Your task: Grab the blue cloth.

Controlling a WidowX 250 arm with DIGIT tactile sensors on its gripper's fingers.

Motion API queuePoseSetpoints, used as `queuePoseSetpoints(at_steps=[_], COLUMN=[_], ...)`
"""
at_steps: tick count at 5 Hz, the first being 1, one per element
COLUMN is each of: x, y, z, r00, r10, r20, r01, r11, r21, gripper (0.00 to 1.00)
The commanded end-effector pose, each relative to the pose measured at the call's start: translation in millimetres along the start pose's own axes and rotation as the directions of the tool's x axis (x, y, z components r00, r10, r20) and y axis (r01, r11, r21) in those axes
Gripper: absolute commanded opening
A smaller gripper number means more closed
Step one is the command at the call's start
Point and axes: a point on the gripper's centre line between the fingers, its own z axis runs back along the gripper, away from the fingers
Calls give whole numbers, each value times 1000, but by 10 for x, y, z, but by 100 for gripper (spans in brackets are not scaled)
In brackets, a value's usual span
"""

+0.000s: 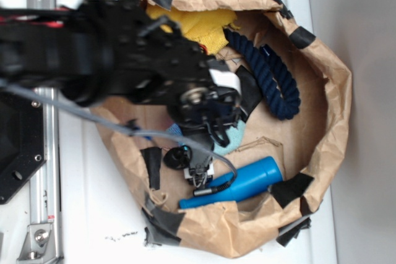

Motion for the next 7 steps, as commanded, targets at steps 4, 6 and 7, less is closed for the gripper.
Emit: queuePoseSetpoints(at_steps=[4, 6, 7], x=[197, -7, -48], y=[80, 137, 99], z=[311, 1111, 1247], r00=[979, 943, 942], r10=[-164, -282, -325], r20=[119, 174, 80], r01=[142, 246, 301], r11=[975, 948, 928], r21=[173, 202, 220], gripper=[0, 0, 0])
